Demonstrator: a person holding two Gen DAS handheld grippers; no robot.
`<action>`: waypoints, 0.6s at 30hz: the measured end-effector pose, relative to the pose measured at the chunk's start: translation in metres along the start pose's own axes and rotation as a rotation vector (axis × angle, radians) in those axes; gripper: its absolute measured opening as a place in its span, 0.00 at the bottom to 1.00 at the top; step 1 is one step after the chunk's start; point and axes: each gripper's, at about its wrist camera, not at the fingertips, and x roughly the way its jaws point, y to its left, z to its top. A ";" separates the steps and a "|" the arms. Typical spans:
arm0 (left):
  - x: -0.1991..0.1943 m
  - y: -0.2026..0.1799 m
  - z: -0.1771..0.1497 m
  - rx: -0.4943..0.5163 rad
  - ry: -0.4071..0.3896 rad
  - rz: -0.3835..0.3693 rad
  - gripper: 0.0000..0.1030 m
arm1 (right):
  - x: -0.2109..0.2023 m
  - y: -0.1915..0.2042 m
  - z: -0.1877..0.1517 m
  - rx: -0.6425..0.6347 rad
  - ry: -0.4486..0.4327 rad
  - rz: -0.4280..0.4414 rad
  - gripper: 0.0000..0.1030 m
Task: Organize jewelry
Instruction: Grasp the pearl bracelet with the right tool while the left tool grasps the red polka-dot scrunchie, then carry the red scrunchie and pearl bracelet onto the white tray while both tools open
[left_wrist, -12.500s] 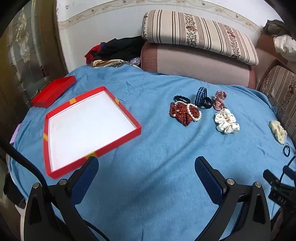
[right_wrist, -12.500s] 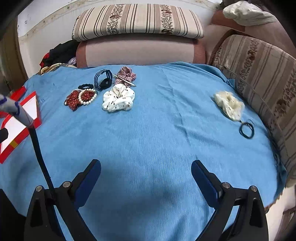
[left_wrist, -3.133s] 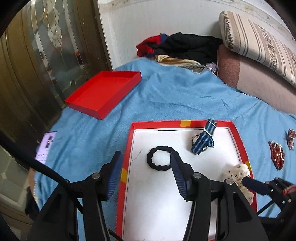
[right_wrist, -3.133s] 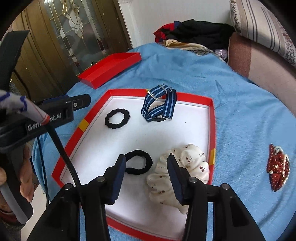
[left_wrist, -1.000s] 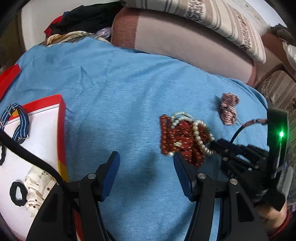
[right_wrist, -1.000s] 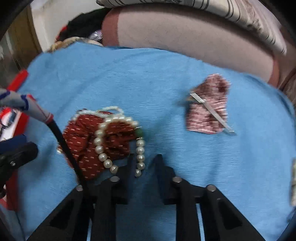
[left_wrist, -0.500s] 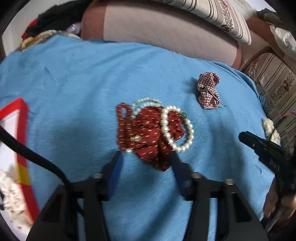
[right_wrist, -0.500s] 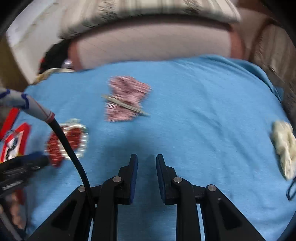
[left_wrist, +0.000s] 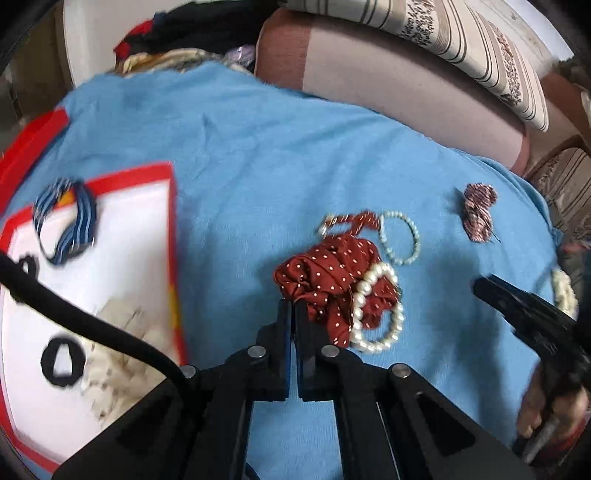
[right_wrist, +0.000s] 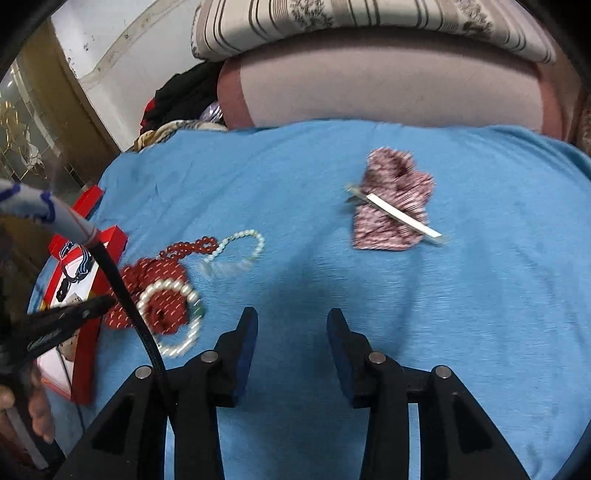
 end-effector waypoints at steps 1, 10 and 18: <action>-0.002 0.004 -0.004 -0.007 0.002 -0.021 0.02 | 0.000 0.001 -0.002 0.010 0.003 0.028 0.41; 0.014 0.009 -0.004 -0.062 -0.013 -0.081 0.40 | 0.029 0.056 -0.017 -0.111 0.077 0.158 0.42; 0.029 0.004 0.008 -0.093 0.000 -0.151 0.06 | 0.049 0.093 -0.033 -0.261 0.040 0.015 0.30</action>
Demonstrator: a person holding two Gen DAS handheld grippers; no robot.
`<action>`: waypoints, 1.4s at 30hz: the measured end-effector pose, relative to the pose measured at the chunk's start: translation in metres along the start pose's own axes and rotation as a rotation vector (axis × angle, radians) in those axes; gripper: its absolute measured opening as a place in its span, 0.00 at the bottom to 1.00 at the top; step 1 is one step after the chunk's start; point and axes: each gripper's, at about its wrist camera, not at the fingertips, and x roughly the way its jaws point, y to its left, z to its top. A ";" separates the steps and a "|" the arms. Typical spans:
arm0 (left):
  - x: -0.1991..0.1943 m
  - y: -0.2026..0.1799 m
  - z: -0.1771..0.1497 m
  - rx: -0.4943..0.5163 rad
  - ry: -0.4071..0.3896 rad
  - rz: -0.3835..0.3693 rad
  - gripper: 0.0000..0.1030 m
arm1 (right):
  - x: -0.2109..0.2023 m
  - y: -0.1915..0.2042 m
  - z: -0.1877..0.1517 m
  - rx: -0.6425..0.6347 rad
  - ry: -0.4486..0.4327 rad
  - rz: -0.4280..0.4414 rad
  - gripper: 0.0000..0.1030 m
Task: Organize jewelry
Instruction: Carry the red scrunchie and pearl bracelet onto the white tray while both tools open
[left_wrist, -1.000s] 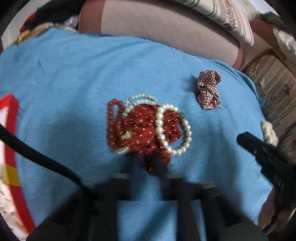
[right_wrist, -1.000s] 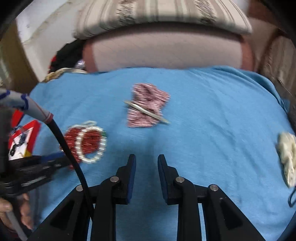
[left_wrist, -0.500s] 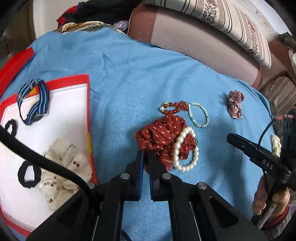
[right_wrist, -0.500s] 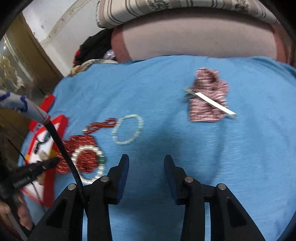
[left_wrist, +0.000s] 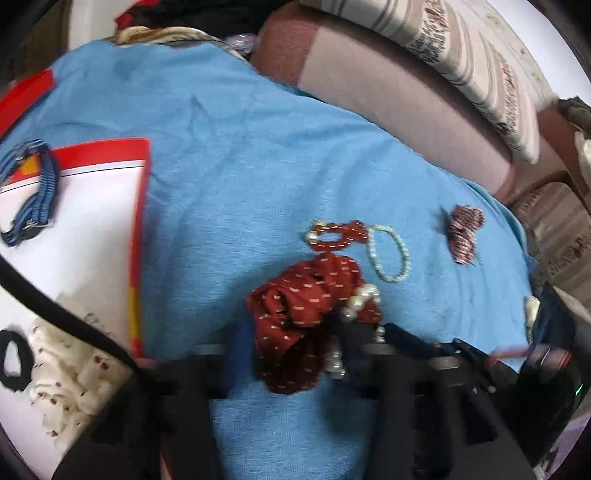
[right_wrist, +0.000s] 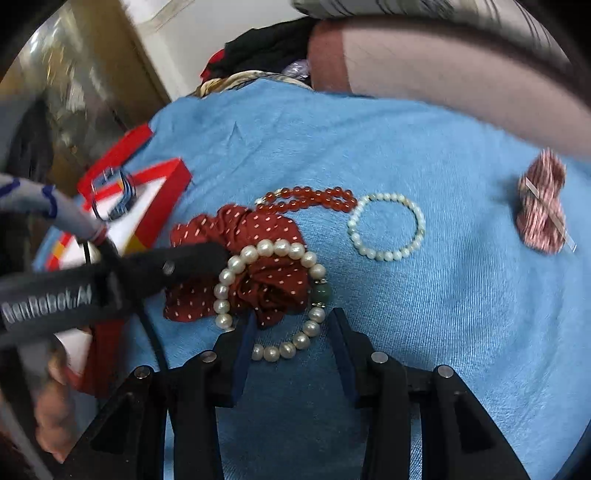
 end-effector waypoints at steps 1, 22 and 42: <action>-0.001 0.000 0.001 -0.010 0.001 0.002 0.05 | -0.003 -0.004 -0.001 0.009 0.006 0.003 0.13; -0.156 0.031 -0.034 0.062 -0.234 0.157 0.05 | -0.107 -0.007 0.000 0.096 -0.138 -0.047 0.10; -0.184 0.201 -0.080 -0.169 -0.158 0.366 0.05 | -0.079 0.227 0.025 -0.218 -0.077 0.252 0.10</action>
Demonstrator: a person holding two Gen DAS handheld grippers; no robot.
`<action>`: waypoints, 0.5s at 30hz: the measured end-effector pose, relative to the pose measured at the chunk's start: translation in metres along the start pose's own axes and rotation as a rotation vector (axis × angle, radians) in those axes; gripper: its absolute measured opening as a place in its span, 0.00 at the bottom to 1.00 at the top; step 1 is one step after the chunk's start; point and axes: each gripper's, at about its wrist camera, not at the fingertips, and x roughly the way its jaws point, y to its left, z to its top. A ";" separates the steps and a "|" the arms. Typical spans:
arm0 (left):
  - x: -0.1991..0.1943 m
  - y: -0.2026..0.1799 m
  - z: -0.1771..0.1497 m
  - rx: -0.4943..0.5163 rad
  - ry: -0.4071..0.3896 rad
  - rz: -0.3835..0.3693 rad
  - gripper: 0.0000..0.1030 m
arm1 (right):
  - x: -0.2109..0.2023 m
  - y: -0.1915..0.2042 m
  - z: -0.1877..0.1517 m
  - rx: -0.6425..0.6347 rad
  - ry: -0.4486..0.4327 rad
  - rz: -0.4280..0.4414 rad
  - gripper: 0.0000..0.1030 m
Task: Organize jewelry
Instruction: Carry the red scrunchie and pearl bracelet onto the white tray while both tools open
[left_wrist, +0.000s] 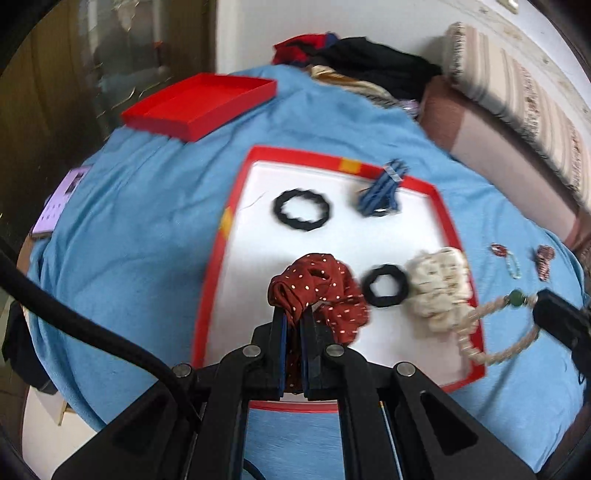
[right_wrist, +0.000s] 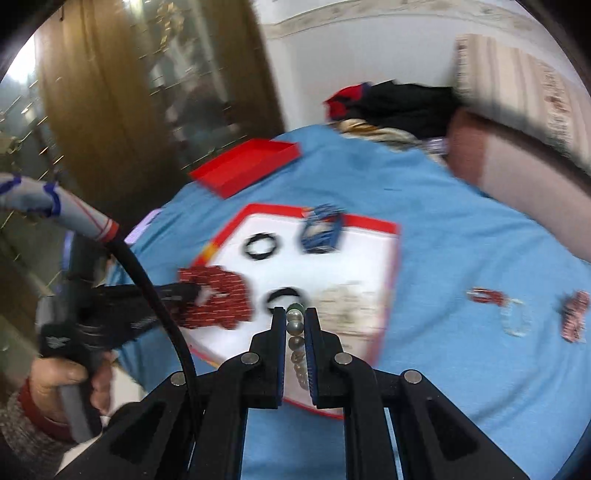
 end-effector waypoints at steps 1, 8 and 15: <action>0.003 0.004 0.000 -0.012 0.005 0.007 0.05 | 0.008 0.006 0.001 0.002 0.008 0.024 0.10; 0.016 0.024 -0.001 -0.057 0.028 0.028 0.05 | 0.067 -0.003 -0.012 0.111 0.111 0.076 0.10; 0.023 0.032 0.003 -0.078 0.034 0.040 0.06 | 0.087 -0.035 -0.030 0.178 0.175 0.025 0.10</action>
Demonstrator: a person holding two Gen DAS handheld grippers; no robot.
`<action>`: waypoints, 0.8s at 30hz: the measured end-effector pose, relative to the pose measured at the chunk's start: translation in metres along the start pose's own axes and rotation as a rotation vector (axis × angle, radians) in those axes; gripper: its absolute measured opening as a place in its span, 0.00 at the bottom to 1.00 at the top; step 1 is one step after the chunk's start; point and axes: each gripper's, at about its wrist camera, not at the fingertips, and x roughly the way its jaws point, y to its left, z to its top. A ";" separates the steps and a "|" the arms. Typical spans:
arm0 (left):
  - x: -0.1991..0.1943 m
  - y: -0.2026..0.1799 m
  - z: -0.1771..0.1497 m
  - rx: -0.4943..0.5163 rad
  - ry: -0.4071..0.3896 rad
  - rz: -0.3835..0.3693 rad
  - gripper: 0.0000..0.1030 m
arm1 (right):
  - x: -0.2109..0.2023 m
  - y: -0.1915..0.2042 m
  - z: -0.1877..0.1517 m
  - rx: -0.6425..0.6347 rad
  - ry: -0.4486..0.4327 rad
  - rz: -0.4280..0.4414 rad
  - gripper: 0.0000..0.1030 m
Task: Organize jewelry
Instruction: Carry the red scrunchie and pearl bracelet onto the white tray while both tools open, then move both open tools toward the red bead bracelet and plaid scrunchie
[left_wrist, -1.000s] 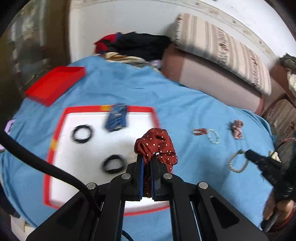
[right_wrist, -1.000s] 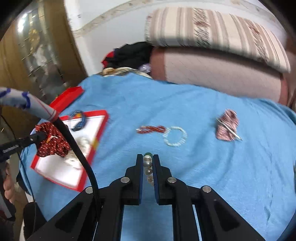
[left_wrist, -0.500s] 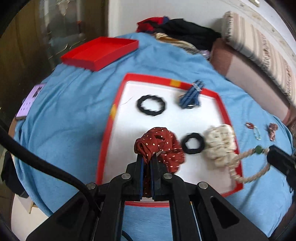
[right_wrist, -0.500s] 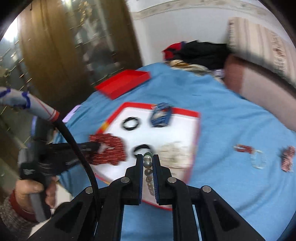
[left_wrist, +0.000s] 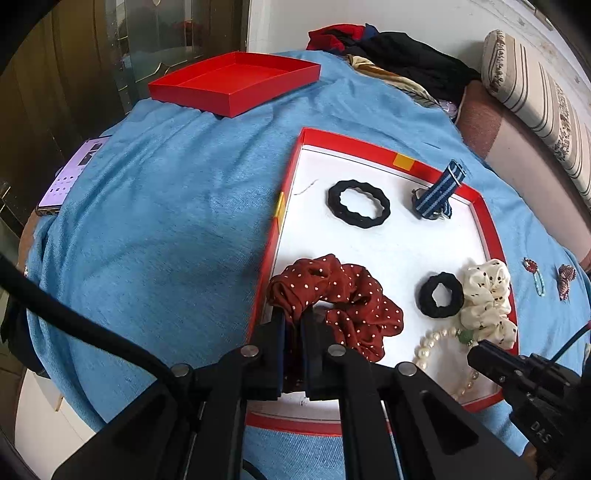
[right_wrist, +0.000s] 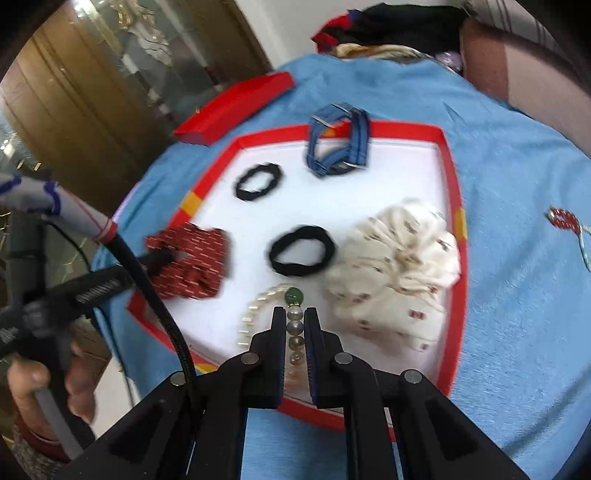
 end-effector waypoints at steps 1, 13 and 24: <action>0.000 0.000 0.000 -0.001 -0.001 0.000 0.07 | 0.000 -0.002 -0.001 0.002 0.003 -0.001 0.10; -0.035 -0.010 -0.002 -0.010 -0.087 -0.020 0.50 | -0.035 0.000 -0.009 -0.089 -0.080 -0.065 0.42; -0.081 -0.049 -0.022 0.075 -0.164 0.027 0.60 | -0.092 -0.043 -0.038 -0.031 -0.154 -0.180 0.45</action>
